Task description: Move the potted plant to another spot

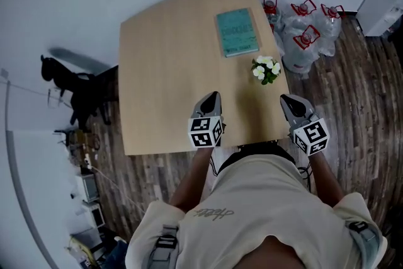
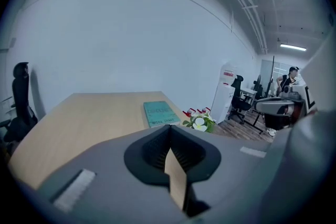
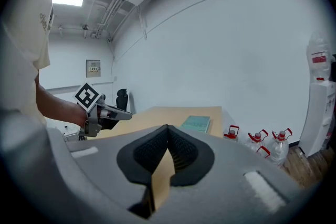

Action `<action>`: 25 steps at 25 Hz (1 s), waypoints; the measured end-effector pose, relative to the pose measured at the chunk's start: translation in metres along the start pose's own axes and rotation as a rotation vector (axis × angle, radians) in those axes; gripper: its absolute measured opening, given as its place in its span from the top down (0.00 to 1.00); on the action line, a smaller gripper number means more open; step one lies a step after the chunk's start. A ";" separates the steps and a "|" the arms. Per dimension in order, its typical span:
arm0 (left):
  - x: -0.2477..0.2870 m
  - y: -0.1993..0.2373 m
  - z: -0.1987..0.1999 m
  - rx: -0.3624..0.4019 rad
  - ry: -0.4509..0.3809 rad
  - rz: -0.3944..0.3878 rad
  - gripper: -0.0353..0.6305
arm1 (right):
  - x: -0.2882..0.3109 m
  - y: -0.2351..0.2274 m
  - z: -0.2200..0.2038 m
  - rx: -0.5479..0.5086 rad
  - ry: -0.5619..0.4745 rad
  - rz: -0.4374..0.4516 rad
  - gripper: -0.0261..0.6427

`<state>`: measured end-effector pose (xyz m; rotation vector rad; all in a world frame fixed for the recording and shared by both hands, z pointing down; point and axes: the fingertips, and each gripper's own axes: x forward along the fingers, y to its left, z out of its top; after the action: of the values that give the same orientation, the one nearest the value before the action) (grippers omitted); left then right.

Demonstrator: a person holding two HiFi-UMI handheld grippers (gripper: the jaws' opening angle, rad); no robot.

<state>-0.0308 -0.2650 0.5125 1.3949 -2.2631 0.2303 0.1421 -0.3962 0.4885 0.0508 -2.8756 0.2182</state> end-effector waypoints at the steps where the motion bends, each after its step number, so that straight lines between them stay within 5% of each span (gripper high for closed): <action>1: -0.004 0.003 0.005 -0.012 -0.008 0.000 0.92 | 0.003 0.003 0.006 -0.005 -0.010 0.006 0.96; 18: -0.047 0.023 0.076 0.004 -0.193 -0.064 0.92 | 0.020 0.034 0.083 -0.094 -0.136 -0.004 0.96; 25: -0.045 0.024 0.083 -0.018 -0.209 -0.093 0.92 | 0.017 0.028 0.129 -0.093 -0.227 -0.029 0.96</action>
<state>-0.0598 -0.2493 0.4211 1.5749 -2.3503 0.0352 0.0921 -0.3882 0.3652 0.1056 -3.1047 0.0767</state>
